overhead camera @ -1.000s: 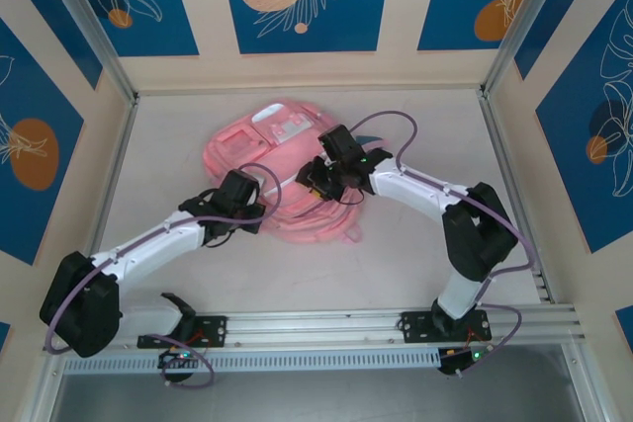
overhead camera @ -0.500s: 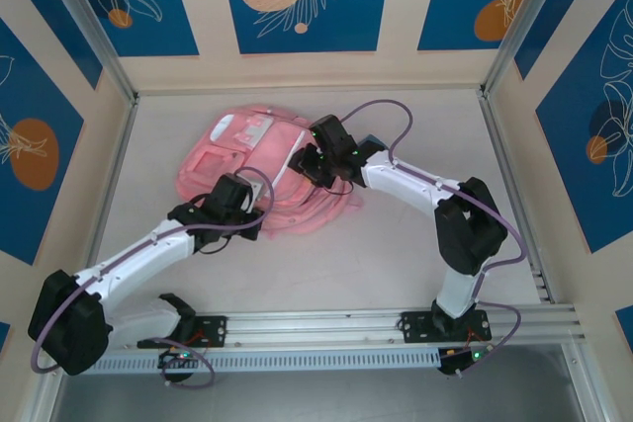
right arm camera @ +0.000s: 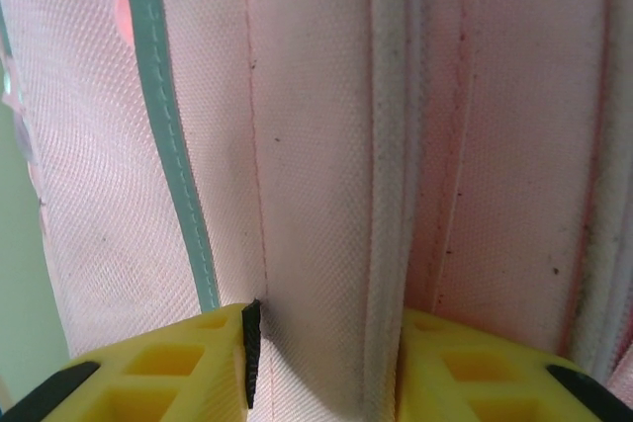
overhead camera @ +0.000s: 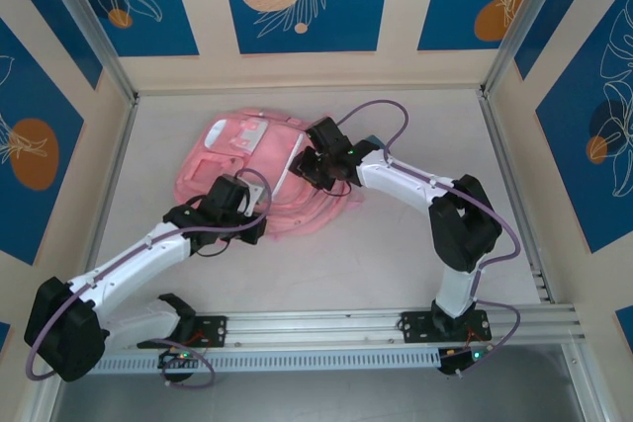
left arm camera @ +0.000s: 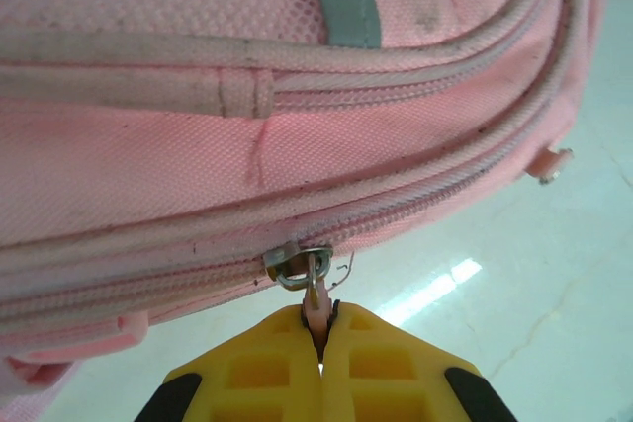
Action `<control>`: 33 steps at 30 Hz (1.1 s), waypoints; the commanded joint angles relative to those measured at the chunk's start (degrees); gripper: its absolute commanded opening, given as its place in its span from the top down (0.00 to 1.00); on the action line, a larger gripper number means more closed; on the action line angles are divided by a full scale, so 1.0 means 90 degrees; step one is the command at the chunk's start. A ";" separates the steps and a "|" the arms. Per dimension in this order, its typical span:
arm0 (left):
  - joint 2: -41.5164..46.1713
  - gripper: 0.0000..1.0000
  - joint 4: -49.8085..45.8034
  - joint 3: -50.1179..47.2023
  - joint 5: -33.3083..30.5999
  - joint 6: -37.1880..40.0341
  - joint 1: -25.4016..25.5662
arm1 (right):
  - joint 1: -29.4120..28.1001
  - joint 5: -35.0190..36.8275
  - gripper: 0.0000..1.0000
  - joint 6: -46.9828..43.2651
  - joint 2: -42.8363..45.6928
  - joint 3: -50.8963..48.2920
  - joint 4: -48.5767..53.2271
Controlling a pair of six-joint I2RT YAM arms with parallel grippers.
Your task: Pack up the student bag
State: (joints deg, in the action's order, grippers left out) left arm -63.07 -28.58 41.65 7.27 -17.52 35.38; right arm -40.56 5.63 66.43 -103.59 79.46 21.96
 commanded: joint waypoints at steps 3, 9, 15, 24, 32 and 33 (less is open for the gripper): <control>0.0012 1.00 0.0418 0.0104 0.1240 0.0172 0.0100 | -0.0229 -0.0088 0.61 0.0183 -0.0129 0.0022 -0.0210; -0.0270 0.84 0.0632 0.0409 0.1205 -0.0106 0.0090 | -0.0270 0.0016 0.63 0.0168 -0.0090 0.0008 -0.0119; 0.0181 0.45 0.0177 0.0521 0.0931 -0.0500 -0.0042 | -0.0119 0.0497 0.55 -0.0573 0.0634 -0.0236 0.0285; 0.0809 0.34 -0.0294 0.0443 0.0387 -0.1350 -0.0869 | -0.0491 0.1340 0.46 -0.1678 0.1577 -0.0489 0.1400; 0.1204 0.32 -0.0583 0.0204 -0.0170 -0.2241 -0.1588 | -0.2185 0.2158 0.47 -0.1656 0.1294 -0.0616 0.1509; 0.1248 0.32 -0.0584 0.0146 -0.0245 -0.2358 -0.1619 | -0.2372 0.2133 0.47 -0.1624 0.1162 -0.0589 0.1428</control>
State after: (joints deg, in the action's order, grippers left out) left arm -53.19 -31.79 44.12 8.08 -34.46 21.89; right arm -58.35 21.21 52.38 -90.59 74.59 34.15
